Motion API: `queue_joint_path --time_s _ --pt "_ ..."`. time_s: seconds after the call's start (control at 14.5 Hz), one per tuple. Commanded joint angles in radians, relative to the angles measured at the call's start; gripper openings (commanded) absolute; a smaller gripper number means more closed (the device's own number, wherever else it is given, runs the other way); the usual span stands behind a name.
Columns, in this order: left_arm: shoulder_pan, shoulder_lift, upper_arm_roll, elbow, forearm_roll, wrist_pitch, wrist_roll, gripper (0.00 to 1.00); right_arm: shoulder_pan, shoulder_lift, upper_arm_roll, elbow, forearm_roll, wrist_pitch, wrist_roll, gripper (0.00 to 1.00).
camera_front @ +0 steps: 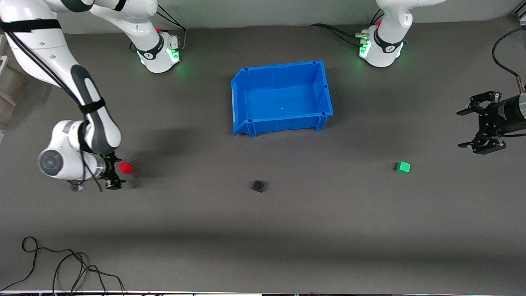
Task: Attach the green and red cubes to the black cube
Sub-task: 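Grasp the red cube with the right gripper while the left gripper grasps the green cube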
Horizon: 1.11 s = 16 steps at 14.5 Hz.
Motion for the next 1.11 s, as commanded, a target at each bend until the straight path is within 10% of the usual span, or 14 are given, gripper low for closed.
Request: queue_joint_path --time_s 0.0,0.55,0.76,1.04 --pt "0.041 -0.031 -0.006 -0.154 -0.061 0.108 0.079 1.00 0.011 -0.016 -0.009 -0.005 -0.026 -0.002 -0.228 0.95" --pt "0.073 0.079 -0.006 -0.329 -0.202 0.346 0.430 1.00 -0.005 -0.006 -0.037 -0.011 -0.026 -0.045 -0.417 0.88" --pt "0.070 0.162 -0.008 -0.329 -0.227 0.421 0.502 1.00 -0.005 -0.003 -0.037 -0.010 -0.026 -0.045 -0.419 0.55" --pt "0.063 0.263 -0.009 -0.329 -0.289 0.536 0.580 1.00 -0.006 0.023 -0.037 0.007 -0.027 -0.043 -0.424 0.46"
